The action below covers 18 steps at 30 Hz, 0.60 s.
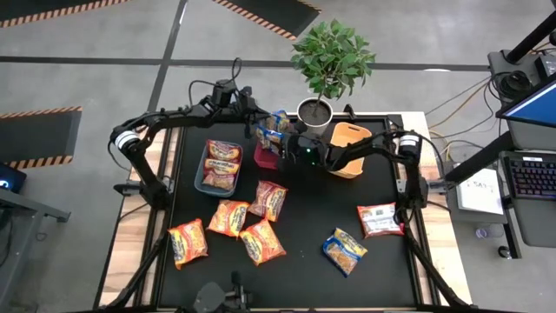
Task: Sort Maruchan noodles
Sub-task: Put the top blue noodle pack into the red bin
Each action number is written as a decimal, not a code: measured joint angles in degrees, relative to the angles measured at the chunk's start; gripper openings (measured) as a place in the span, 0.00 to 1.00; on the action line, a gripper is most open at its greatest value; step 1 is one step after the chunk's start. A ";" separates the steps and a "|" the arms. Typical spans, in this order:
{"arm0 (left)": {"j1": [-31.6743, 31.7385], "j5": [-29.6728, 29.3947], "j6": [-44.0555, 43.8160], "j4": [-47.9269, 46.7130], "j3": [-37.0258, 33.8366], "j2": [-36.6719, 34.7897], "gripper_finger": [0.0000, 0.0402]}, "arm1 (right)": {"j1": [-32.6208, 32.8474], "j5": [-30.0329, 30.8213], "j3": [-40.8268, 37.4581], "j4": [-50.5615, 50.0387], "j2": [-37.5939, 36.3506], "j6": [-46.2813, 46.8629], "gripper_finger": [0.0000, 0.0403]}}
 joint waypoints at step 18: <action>-0.35 0.30 6.08 -7.23 0.00 -2.76 0.00 | -0.70 3.91 1.28 -0.05 2.92 -2.86 0.33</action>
